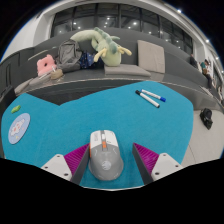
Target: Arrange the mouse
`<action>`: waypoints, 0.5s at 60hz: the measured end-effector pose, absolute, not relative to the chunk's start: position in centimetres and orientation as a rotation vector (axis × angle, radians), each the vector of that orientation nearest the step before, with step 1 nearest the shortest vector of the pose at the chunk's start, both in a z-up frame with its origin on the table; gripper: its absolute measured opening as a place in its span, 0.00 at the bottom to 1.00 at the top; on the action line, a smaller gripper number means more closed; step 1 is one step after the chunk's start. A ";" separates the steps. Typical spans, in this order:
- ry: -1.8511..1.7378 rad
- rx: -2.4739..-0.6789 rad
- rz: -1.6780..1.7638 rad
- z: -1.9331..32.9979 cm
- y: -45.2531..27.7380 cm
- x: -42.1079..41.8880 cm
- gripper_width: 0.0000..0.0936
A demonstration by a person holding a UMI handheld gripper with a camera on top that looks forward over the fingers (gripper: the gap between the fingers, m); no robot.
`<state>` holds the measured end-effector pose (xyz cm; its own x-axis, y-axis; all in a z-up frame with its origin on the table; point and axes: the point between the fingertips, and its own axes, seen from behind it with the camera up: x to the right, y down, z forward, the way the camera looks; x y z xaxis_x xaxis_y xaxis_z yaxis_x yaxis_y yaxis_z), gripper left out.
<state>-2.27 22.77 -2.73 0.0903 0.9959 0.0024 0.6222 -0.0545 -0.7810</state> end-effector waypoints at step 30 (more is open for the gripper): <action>-1.573 -1.721 0.782 5.8 17.1 -2.1 0.37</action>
<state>-2.09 17.08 5.75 0.0936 0.9956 0.0081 0.5941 -0.0493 -0.8029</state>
